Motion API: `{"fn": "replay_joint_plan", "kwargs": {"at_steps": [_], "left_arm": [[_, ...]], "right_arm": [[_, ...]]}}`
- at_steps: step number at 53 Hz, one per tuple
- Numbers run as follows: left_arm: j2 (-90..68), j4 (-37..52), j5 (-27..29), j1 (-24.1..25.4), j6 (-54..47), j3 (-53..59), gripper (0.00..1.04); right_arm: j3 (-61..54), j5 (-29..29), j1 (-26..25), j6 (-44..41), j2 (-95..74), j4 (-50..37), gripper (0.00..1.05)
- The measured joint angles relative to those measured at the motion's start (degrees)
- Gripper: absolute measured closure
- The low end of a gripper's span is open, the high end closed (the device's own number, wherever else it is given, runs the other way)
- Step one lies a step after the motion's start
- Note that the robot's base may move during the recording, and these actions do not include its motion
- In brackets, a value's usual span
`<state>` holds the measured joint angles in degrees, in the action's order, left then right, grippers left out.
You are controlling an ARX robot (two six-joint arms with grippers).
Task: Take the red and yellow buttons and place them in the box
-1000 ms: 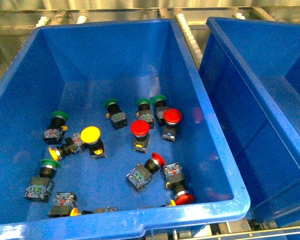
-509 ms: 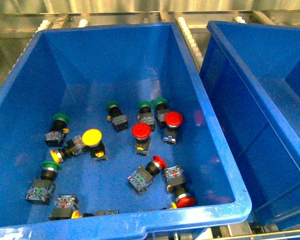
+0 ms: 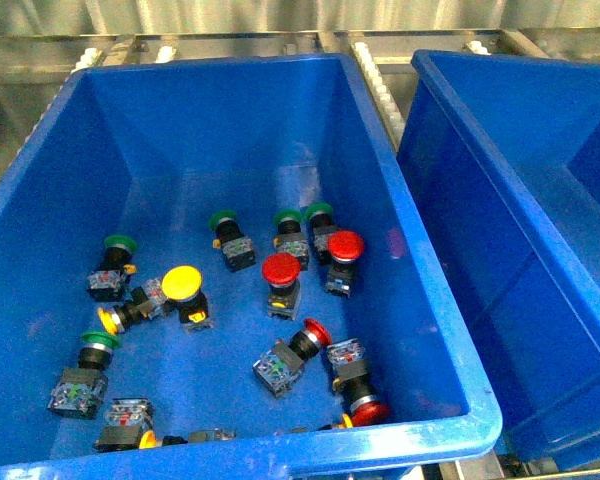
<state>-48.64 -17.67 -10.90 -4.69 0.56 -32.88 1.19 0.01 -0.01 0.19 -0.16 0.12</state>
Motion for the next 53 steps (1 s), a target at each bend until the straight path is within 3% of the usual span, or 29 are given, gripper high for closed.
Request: {"fn": "replay_joint_plan", "kwargs": {"at_steps": [23, 43, 53], "left_arm": [[-28.8, 16.8, 3.0, -7.1, -20.3, -7.8, 0.08], [-47.3, 21.2, 3.4, -5.8, -25.2, -15.8, 0.08], [-55.8, 22.6, 3.4, -8.0, -25.4, -20.5, 0.08]], "right_arm": [[0.0, 0.0, 0.0, 0.0, 0.0, 0.0, 0.07], [0.0, 0.0, 0.0, 0.0, 0.0, 0.0, 0.07], [0.0, 0.0, 0.0, 0.0, 0.0, 0.0, 0.07]]}}
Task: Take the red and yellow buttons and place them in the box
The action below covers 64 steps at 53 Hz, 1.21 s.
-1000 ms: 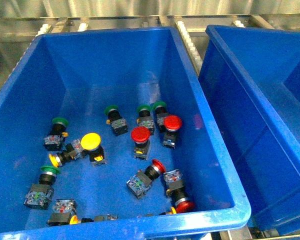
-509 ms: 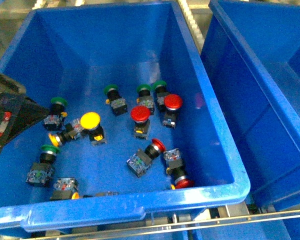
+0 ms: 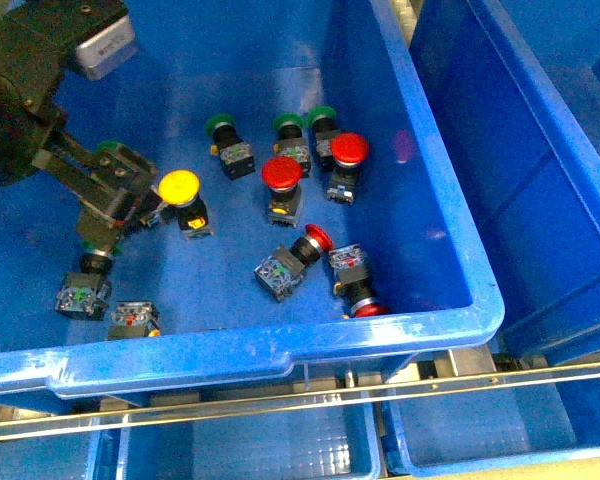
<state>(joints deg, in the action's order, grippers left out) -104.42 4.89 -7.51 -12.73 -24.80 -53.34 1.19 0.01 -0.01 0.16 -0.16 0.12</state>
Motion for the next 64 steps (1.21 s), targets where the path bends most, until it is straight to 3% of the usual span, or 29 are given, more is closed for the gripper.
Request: {"fn": "replay_joint_plan", "kwargs": {"at_steps": [25, 64], "left_arm": [[-11.9, -0.4, -0.5, -2.3, 0.6, -11.0, 0.08], [-17.7, -1.1, -1.3, -2.8, 0.6, -15.5, 0.08]], "right_arm": [[0.0, 0.0, 0.0, 0.0, 0.0, 0.0, 0.07], [0.0, 0.0, 0.0, 0.0, 0.0, 0.0, 0.07]]}}
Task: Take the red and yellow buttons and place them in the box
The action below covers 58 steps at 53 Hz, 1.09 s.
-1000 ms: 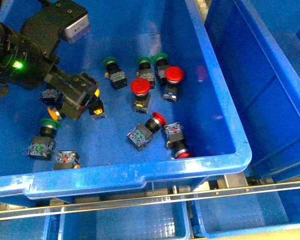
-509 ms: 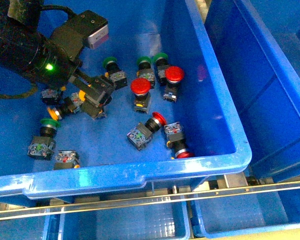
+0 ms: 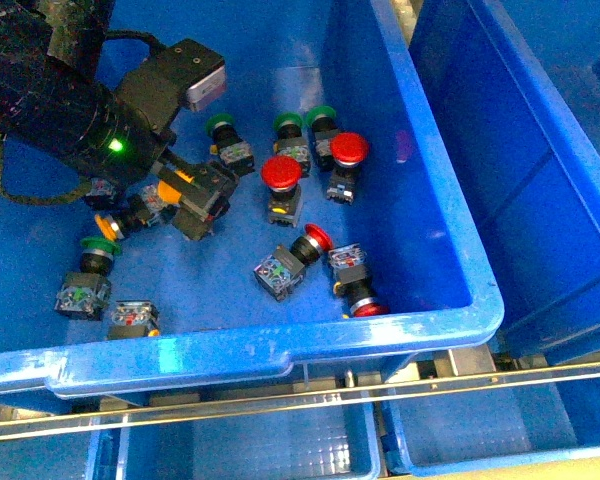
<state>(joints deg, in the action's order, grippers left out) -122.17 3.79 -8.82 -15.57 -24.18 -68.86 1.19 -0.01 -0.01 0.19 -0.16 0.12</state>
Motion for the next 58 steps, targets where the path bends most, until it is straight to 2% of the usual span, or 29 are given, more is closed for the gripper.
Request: {"fn": "replay_joint_plan", "kwargs": {"at_steps": [2, 20, 24, 40, 58], "left_arm": [[0.0, 0.0, 0.0, 0.0, 0.0, -0.2, 0.08], [0.0, 0.4, 0.2, 0.4, 0.3, -0.1, 0.60], [0.0, 0.4, 0.1, 0.6, 0.4, 0.1, 0.67], [0.3, -0.2, -0.6, 1.9, 1.8, 0.5, 0.68], [6.4, -2.3, -4.8, 4.4, 13.0, 3.7, 0.69]], "right_arm": [[0.0, 0.0, 0.0, 0.0, 0.0, 0.0, 0.07], [0.0, 0.0, 0.0, 0.0, 0.0, 0.0, 0.07], [0.0, 0.0, 0.0, 0.0, 0.0, 0.0, 0.07], [0.0, 0.0, 0.0, 0.0, 0.0, 0.0, 0.07], [0.0, 0.0, 0.0, 0.0, 0.0, 0.0, 0.07]]}}
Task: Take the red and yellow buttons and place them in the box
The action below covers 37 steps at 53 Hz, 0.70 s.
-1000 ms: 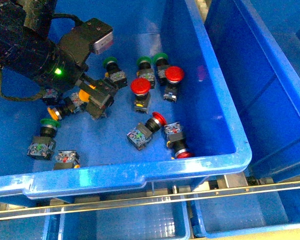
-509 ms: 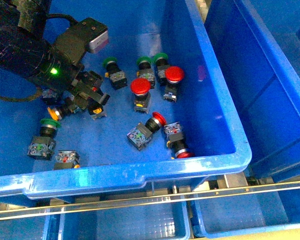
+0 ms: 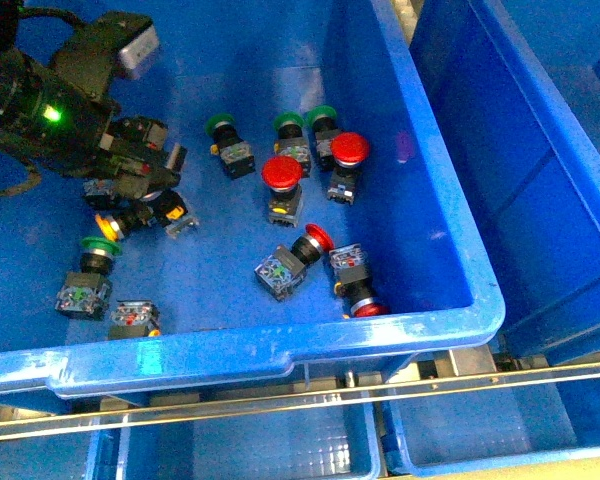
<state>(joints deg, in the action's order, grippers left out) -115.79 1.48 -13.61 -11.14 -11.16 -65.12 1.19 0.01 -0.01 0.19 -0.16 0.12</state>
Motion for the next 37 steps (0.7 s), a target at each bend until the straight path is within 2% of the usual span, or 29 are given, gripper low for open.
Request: {"fn": "replay_joint_plan", "kwargs": {"at_steps": [21, 37], "left_arm": [[8.0, -0.6, -6.4, 0.6, 12.3, 6.3, 0.69], [16.2, 0.7, -11.6, -2.2, 25.2, 11.3, 0.69]], "right_arm": [[0.0, 0.0, 0.0, 0.0, 0.0, 0.0, 0.07], [0.0, 0.0, 0.0, 0.0, 0.0, 0.0, 0.07]]}}
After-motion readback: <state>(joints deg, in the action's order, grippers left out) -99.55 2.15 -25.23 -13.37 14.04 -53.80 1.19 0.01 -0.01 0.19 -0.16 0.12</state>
